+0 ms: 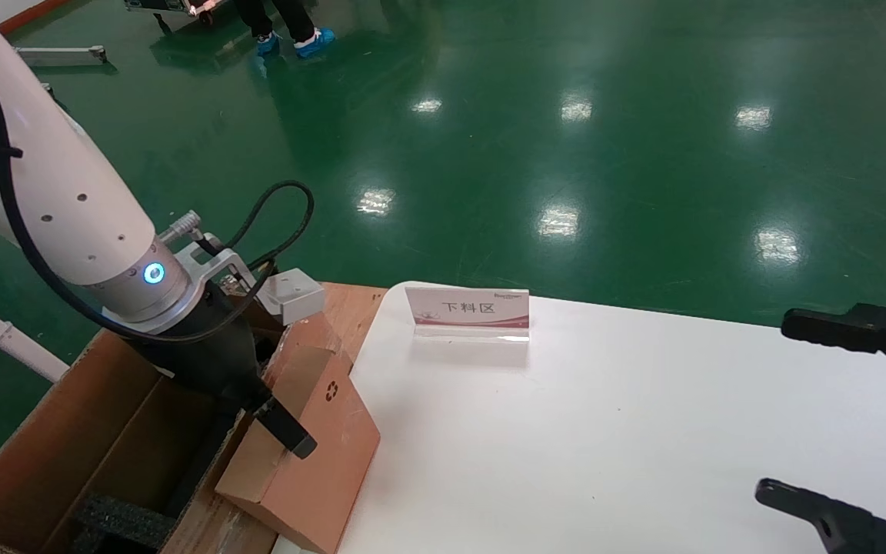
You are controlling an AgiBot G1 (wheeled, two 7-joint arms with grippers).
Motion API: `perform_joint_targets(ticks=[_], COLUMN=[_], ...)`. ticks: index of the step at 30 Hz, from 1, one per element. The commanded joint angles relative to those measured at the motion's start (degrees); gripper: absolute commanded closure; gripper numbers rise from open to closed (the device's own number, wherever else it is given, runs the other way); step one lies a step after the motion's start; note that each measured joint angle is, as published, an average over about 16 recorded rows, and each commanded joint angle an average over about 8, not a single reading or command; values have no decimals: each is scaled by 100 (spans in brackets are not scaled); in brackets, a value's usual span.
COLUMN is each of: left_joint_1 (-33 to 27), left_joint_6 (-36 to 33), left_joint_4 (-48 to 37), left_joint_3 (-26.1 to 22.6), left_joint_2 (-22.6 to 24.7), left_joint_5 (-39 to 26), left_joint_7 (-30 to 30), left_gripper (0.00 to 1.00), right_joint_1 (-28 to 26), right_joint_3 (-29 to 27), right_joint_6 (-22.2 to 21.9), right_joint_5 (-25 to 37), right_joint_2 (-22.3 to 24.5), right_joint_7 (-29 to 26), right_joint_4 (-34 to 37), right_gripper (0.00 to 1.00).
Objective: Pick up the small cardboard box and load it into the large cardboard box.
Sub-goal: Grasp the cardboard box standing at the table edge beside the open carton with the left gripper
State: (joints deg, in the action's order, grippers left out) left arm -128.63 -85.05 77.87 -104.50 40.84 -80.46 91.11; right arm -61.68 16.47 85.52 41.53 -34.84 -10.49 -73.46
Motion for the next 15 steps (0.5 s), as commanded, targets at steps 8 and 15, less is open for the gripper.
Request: perform_joint_targets(ticks=[8,15], left_joint_1=[-7,-9], left_joint_6=[-13,-18], left_joint_4=[0,0], left_joint_3=[3,6], left_joint_2=[5,8], left_joint_5=[-8,-11], left_joint_7=[3,5], left_gripper=[100,100], right_joint_1=[0,0], right_joint_3=[0,0], right_joint_6=[0,0], right_joint_5=[0,0], right_joint_2=[0,0], right_joint_7=[0,0], right_joint_4=[0,0], right_gripper=[100,100])
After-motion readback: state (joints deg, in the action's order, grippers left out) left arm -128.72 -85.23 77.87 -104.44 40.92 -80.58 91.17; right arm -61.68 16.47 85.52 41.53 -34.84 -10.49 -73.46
